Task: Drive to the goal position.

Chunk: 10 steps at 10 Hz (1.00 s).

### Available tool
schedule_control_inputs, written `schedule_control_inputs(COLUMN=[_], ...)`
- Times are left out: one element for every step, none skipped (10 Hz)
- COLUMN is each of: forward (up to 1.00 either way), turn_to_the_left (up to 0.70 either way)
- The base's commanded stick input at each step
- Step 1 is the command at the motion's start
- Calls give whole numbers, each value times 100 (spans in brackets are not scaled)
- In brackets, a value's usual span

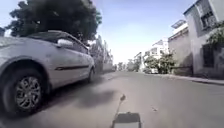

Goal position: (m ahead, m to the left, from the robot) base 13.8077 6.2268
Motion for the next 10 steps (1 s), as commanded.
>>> schedule_control_inputs(forward=[100,100,100,100,100,100,100,100,100,100], turn_to_the_left=[-40,-14,0,0,0,0,0,0,0,0])
